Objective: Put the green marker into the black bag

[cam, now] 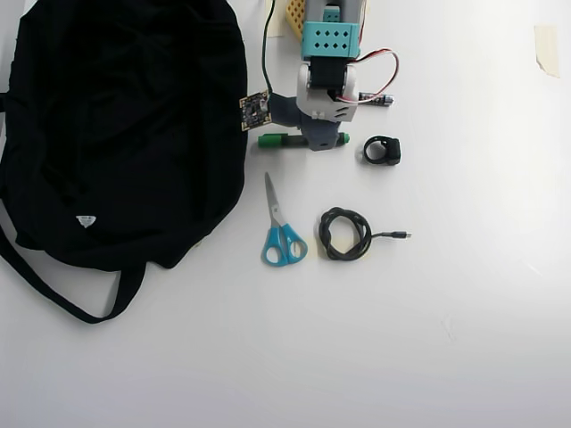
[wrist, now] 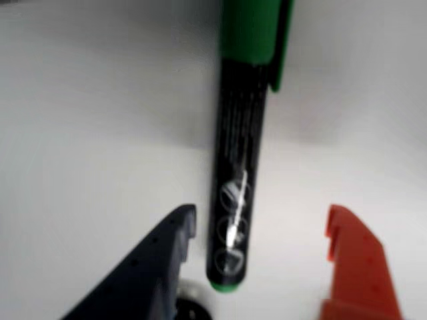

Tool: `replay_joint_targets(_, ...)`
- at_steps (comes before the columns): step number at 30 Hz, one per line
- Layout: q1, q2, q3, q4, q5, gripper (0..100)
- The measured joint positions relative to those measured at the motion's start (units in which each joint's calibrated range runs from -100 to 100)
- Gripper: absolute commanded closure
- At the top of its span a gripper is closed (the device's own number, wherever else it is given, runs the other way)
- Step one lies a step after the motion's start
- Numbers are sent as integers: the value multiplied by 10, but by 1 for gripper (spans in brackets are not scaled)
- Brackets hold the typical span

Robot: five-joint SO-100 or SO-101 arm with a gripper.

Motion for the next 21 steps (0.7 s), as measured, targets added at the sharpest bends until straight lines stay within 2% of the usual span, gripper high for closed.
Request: replay_joint_targets(21,32,56,0,-47,0,75)
